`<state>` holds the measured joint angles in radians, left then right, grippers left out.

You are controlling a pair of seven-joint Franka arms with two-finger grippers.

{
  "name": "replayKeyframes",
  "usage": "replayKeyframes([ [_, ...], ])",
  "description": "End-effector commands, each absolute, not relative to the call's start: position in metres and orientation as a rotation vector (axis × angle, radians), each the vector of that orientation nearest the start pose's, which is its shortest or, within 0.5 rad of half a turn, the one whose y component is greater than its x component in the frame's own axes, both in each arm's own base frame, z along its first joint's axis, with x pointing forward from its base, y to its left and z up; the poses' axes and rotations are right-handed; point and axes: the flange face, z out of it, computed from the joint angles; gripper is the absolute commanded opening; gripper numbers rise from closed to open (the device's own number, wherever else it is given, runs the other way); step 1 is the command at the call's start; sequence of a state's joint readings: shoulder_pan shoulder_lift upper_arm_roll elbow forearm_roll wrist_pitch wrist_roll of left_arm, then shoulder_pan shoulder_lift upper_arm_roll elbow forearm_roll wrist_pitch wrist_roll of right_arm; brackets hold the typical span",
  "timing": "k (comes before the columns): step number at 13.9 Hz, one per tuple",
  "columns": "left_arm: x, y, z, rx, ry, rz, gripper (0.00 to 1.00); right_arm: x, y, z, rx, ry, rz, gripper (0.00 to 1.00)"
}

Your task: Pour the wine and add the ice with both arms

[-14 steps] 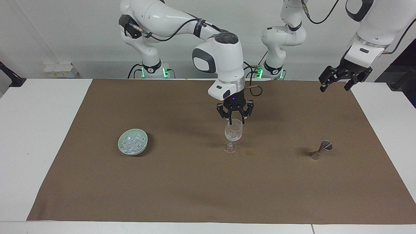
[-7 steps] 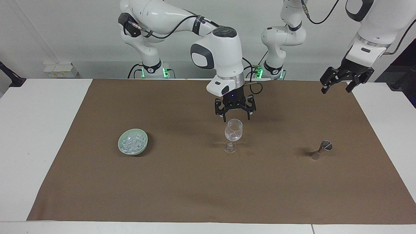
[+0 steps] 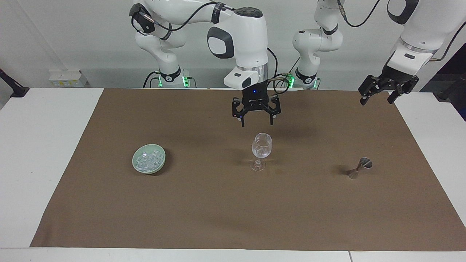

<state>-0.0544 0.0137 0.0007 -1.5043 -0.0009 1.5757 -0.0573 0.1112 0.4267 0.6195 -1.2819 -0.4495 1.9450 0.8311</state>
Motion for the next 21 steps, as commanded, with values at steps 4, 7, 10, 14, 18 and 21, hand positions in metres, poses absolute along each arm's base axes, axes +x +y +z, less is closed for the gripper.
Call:
replayKeyframes([
  [4, 0.559, -0.03, 0.648, -3.131, 0.0, -0.092, 1.0, 0.64, 0.283, 0.571, -3.089, 0.191, -0.596, 1.0],
  [7, 0.559, -0.031, 0.648, -3.131, 0.004, -0.092, 1.0, 0.647, 0.251, 0.586, -3.09, 0.205, -0.612, 1.0],
  [10, 0.559, -0.032, 0.648, -3.131, 0.007, -0.095, 1.0, 0.649, 0.211, 0.613, -3.067, 0.181, -0.62, 1.0],
  [14, 0.559, -0.033, 0.647, -3.13, 0.004, -0.092, 1.0, 0.636, 0.148, 0.65, -3.081, 0.246, -0.592, 1.0],
  [18, 0.56, -0.033, 0.646, -3.131, 0.002, -0.09, 1.0, 0.622, 0.09, 0.675, -3.105, 0.244, -0.533, 1.0],
  [21, 0.56, -0.034, 0.646, -3.132, 0.002, -0.09, 1.0, 0.613, 0.062, 0.687, -3.123, 0.287, -0.515, 1.0],
])
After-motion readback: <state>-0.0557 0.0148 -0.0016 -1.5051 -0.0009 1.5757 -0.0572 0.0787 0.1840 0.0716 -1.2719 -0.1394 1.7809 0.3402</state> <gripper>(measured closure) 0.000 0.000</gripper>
